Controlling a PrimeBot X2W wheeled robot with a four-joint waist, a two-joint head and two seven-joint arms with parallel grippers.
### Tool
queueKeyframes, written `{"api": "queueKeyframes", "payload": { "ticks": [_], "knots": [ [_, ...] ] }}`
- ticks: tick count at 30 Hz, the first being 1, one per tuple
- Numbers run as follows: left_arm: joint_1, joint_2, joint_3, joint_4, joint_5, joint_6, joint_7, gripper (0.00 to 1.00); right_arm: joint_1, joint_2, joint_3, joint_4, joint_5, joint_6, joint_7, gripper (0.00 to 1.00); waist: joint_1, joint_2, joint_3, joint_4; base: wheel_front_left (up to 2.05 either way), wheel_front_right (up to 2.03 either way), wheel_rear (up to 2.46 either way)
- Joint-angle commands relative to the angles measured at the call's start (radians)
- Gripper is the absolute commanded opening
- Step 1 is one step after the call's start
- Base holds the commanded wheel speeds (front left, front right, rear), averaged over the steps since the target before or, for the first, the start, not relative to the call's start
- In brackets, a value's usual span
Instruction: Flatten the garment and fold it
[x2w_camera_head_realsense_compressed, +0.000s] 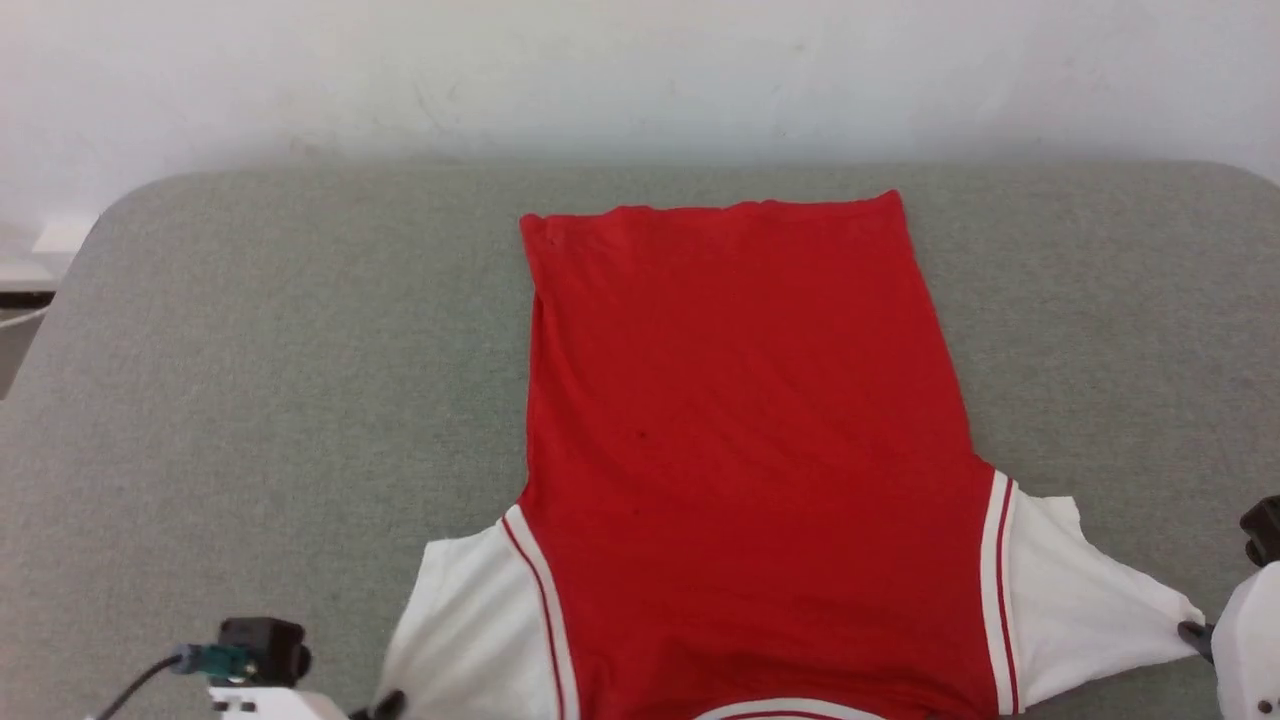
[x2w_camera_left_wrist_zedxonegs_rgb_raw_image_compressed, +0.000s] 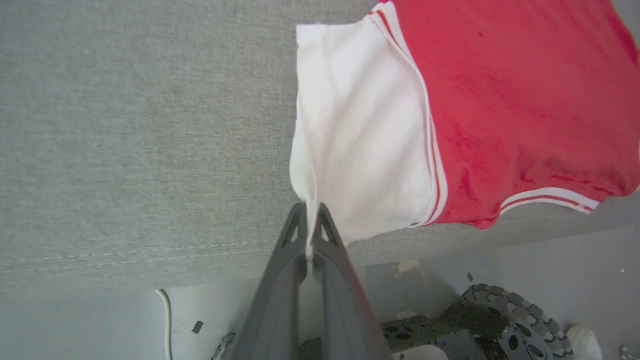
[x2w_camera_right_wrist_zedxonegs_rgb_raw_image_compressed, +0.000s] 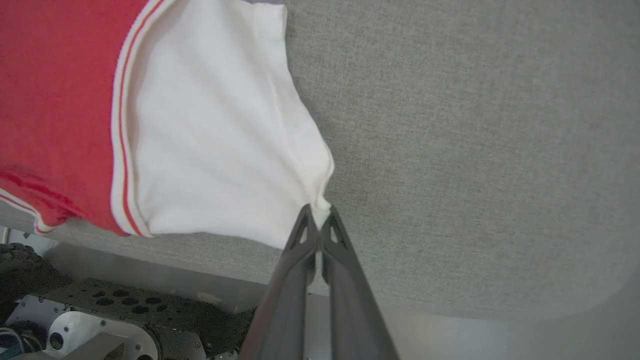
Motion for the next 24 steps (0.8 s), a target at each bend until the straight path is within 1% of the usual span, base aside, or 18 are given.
{"api": "queueKeyframes", "payload": {
  "ticks": [1, 2, 3, 7, 9, 12, 14, 19, 24],
  "knots": [
    [-0.003, -0.017, -0.004, 0.008, -0.016, -0.001, -0.007, 0.00, 0.007, 0.013, -0.015, -0.013, -0.015, -0.002, 0.006, 0.15, -0.0001, -0.0001, 0.021, 0.015, 0.00, 0.00, 0.00],
    [-0.008, -0.016, -0.014, 0.015, -0.010, -0.009, -0.006, 0.00, 0.006, 0.021, -0.025, -0.025, -0.024, -0.002, 0.008, 0.97, -0.0001, -0.0001, 0.030, 0.019, 0.00, 0.00, 0.00],
    [-0.014, -0.017, -0.021, 0.020, -0.005, -0.015, -0.008, 0.00, 0.003, 0.026, -0.033, -0.036, -0.029, -0.002, 0.011, 1.00, -0.0001, -0.0001, 0.038, 0.026, 0.00, 0.00, 0.00],
    [-0.042, -0.037, -0.032, 0.007, -0.009, -0.023, -0.012, 0.00, -0.036, 0.039, -0.069, -0.090, -0.023, -0.002, 0.011, 1.00, -0.0001, -0.0001, 0.080, 0.060, 0.00, 0.00, 0.00],
    [-0.052, -0.054, -0.026, -0.012, -0.026, -0.024, -0.018, 0.00, -0.074, 0.056, -0.101, -0.106, -0.024, -0.002, -0.001, 1.00, -0.0001, -0.0001, 0.106, 0.082, 0.00, 0.00, 0.00],
    [-0.058, -0.077, -0.008, -0.048, -0.035, -0.010, -0.048, 0.00, -0.140, 0.083, -0.125, -0.120, -0.040, -0.002, -0.015, 1.00, -0.0001, -0.0001, 0.151, 0.117, 0.00, 0.00, 0.00],
    [-0.060, -0.097, -0.010, -0.081, -0.034, -0.003, -0.066, 0.00, -0.196, 0.087, -0.130, -0.127, -0.054, -0.002, -0.014, 1.00, -0.0001, -0.0001, 0.191, 0.142, 0.00, 0.00, 0.00],
    [-0.083, -0.142, -0.060, -0.162, 0.008, 0.006, -0.089, 0.00, -0.370, 0.055, -0.120, -0.107, -0.085, -0.002, 0.021, 1.00, -0.0001, -0.0001, 0.304, 0.217, 0.00, 0.00, 0.00],
    [-0.103, -0.201, -0.116, -0.225, 0.043, 0.016, -0.118, 0.00, -0.572, 0.022, -0.091, -0.031, -0.118, -0.002, 0.078, 1.00, -0.0001, -0.0001, 0.400, 0.284, 0.00, 0.00, 0.00]
  ]
}}
